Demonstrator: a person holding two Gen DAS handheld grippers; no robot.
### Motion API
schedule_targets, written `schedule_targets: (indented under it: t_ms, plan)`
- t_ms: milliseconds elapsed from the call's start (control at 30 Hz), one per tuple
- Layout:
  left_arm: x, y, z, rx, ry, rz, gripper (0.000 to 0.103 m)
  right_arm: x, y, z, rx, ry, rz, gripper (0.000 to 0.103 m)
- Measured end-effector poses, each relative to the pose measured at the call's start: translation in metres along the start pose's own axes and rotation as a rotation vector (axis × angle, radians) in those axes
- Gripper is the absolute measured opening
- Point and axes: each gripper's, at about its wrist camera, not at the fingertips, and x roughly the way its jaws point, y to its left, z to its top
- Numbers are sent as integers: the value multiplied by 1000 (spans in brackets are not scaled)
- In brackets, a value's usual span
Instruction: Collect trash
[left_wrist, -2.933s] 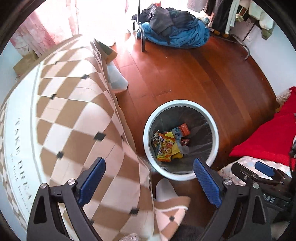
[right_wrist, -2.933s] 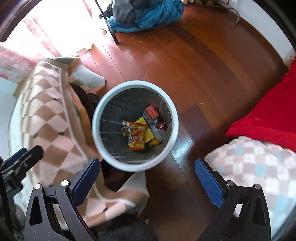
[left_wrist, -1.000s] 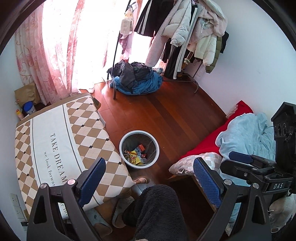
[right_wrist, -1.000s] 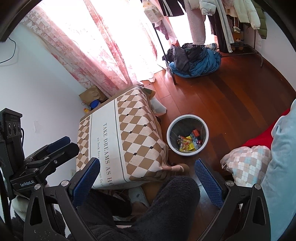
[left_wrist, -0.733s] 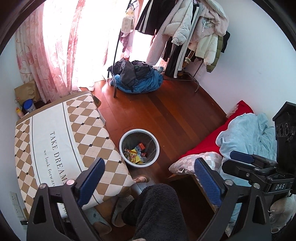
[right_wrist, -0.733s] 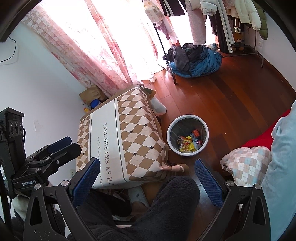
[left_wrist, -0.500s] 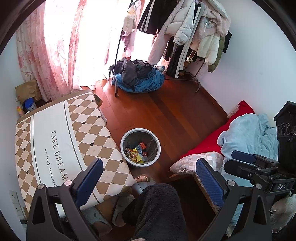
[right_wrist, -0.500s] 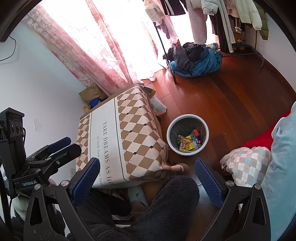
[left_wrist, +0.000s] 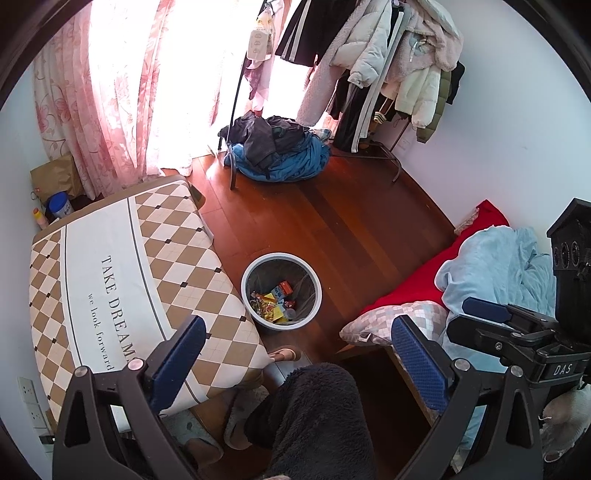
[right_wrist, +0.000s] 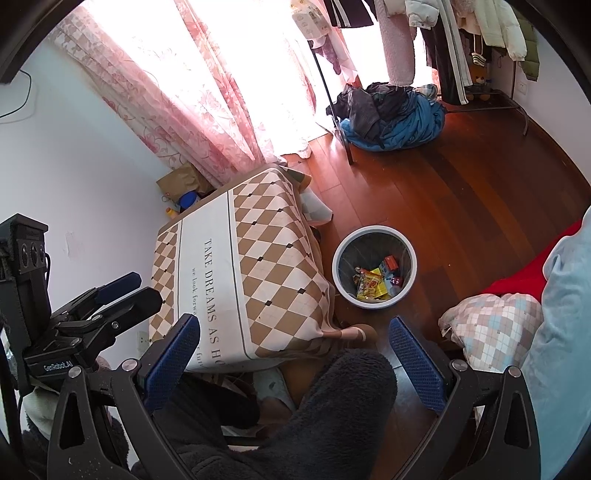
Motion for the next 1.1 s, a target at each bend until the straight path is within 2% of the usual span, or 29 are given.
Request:
schedule_targets:
  t_ms: [467, 1100]
  plan:
    - [1, -4, -3, 7, 7, -10, 103, -5, -20, -2, -9, 9, -9, 103]
    - [0, -11, -1, 8, 0, -30, 103, -7, -18, 1, -14, 11, -18, 103]
